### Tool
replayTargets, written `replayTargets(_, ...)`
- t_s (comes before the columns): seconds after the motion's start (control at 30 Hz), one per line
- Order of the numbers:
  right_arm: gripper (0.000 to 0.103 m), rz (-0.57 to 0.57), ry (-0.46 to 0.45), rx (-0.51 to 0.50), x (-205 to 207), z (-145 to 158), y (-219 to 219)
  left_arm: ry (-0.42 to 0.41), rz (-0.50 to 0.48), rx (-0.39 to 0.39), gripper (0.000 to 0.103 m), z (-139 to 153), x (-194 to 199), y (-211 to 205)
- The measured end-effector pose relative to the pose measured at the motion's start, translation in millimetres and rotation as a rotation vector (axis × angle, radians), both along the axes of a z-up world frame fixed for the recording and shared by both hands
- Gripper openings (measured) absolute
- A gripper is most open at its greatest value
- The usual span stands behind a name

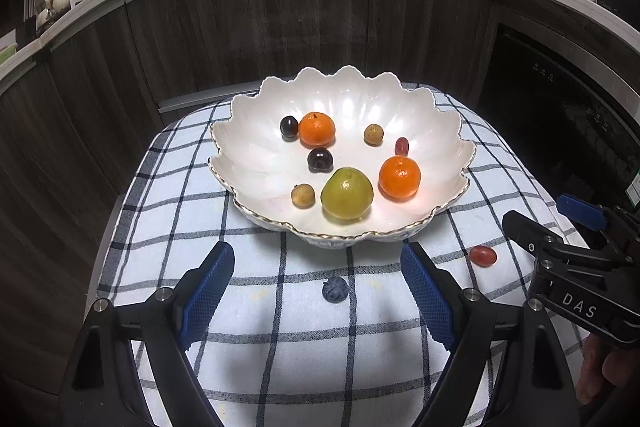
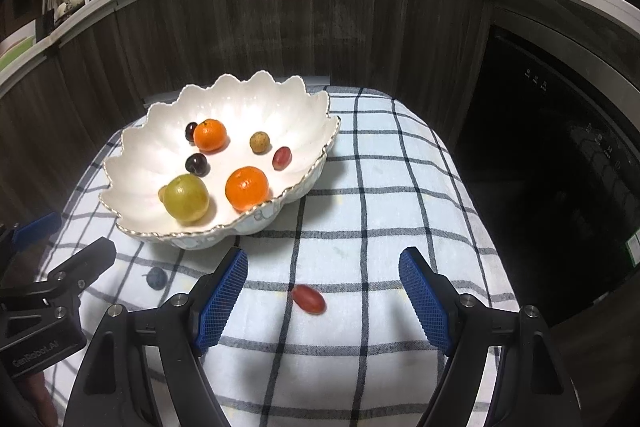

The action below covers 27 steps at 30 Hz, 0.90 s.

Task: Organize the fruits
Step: 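Lower the left tool onto the blueberry while the right tool lowers onto the second red grape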

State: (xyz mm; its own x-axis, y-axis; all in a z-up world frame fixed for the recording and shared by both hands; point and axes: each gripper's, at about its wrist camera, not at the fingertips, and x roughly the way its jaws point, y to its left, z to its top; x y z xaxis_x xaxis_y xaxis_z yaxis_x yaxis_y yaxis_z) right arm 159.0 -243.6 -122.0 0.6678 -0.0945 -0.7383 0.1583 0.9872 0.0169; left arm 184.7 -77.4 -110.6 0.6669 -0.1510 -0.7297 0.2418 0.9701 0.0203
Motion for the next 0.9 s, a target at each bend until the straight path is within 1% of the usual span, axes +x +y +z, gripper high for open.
replayTargets(0.3,0.079,-0.005,0.022,-0.005,2,-23,3,0.015,0.000,0.002,0.082,-24,3,0)
replayTargets(0.4,0.079,-0.004,0.029,-0.007,3,-30,4,0.017,0.001,0.007,0.079,-30,4,1)
replayTargets(0.6,0.079,-0.001,0.038,-0.008,6,-40,4,0.031,-0.003,0.007,0.078,-42,6,1)
replayTargets(0.77,0.078,0.002,0.037,-0.014,5,-46,5,0.042,-0.011,0.003,0.073,-53,7,0)
replayTargets(0.9,0.078,0.007,0.039,-0.017,5,-50,6,0.045,-0.014,0.002,0.065,-60,8,-1)
